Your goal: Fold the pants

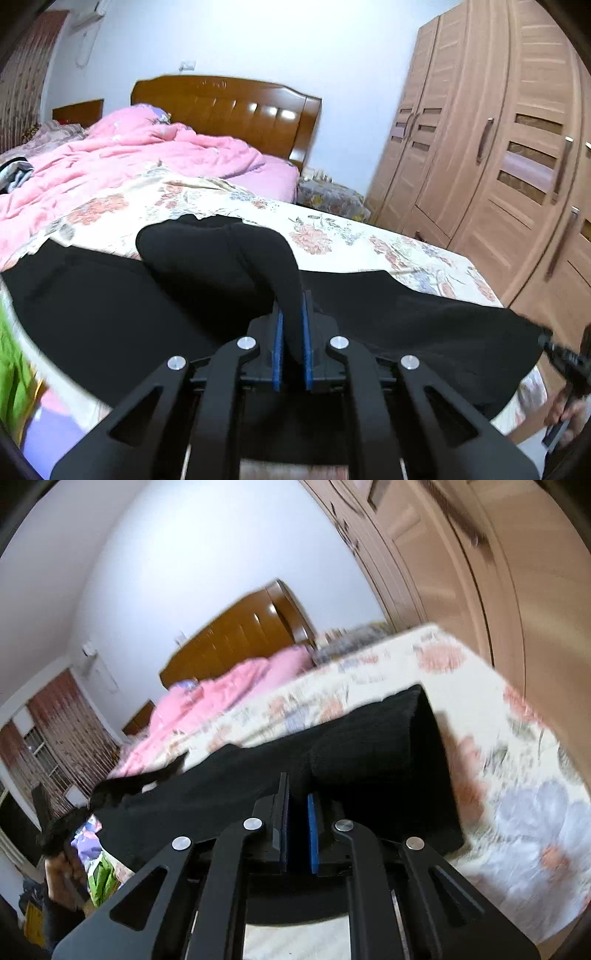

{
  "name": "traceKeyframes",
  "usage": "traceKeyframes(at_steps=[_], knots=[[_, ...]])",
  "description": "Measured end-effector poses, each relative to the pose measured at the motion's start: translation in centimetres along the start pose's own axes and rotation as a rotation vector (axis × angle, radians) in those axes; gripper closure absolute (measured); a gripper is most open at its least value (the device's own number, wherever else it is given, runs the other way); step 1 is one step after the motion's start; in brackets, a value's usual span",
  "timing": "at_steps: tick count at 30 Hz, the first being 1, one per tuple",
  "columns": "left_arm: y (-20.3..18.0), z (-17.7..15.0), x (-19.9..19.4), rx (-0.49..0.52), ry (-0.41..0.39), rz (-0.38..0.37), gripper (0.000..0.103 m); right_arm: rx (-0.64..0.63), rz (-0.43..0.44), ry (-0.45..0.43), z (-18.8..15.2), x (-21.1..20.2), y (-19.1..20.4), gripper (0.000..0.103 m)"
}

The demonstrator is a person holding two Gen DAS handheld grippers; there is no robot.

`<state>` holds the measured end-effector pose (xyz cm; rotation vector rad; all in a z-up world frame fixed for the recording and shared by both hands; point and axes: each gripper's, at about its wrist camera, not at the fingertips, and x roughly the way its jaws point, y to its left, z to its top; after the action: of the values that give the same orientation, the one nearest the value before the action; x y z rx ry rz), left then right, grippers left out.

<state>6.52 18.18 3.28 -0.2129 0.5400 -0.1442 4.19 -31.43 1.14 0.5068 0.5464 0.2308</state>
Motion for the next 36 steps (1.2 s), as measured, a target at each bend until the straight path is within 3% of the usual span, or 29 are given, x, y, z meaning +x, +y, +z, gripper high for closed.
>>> traceKeyframes(at_steps=[2,5,9,15,17,19,21,26,31,33,35,36], knots=[[0.0,-2.4,0.7,0.037,0.05,0.031,0.095,0.023,-0.027,0.058,-1.0,0.4,-1.8,0.094],[1.5,-6.6,3.9,-0.006,0.182,0.017,0.095,0.114,-0.072,0.166,-3.9,2.1,-4.5,0.094],[1.6,-7.3,4.0,-0.007,0.147,0.022,0.095,0.132,-0.065,0.147,-4.7,1.8,-4.7,0.094],[0.4,-3.9,0.2,0.025,0.02,0.017,0.095,0.104,0.0,0.072,-3.0,-0.3,-2.6,0.094],[0.3,-4.1,1.0,0.067,0.06,0.04,0.095,0.098,-0.044,0.119,-3.7,0.4,-2.9,0.094],[0.9,-5.1,2.6,0.046,0.122,0.042,0.095,0.141,-0.09,0.179,-4.9,1.9,-4.4,0.095],[1.5,-6.8,4.2,0.033,0.171,0.06,0.095,0.207,-0.048,0.165,-5.8,1.8,-5.6,0.095],[1.0,-6.4,3.2,0.061,0.124,0.077,0.095,0.158,-0.032,0.136,-4.4,0.7,-3.8,0.095],[1.5,-7.5,5.0,0.042,0.185,0.104,0.094,0.185,-0.062,0.161,-6.0,1.8,-5.5,0.097],[1.6,-7.5,4.4,0.049,0.176,0.107,0.087,0.159,-0.089,0.168,-5.7,1.6,-4.9,0.094],[1.7,-7.0,3.0,0.048,0.141,0.127,0.067,0.078,-0.149,0.182,-5.0,0.8,-3.2,0.08],[1.6,-6.6,2.0,0.05,0.103,0.17,0.047,0.053,-0.174,0.175,-4.8,0.5,-2.8,0.078]])
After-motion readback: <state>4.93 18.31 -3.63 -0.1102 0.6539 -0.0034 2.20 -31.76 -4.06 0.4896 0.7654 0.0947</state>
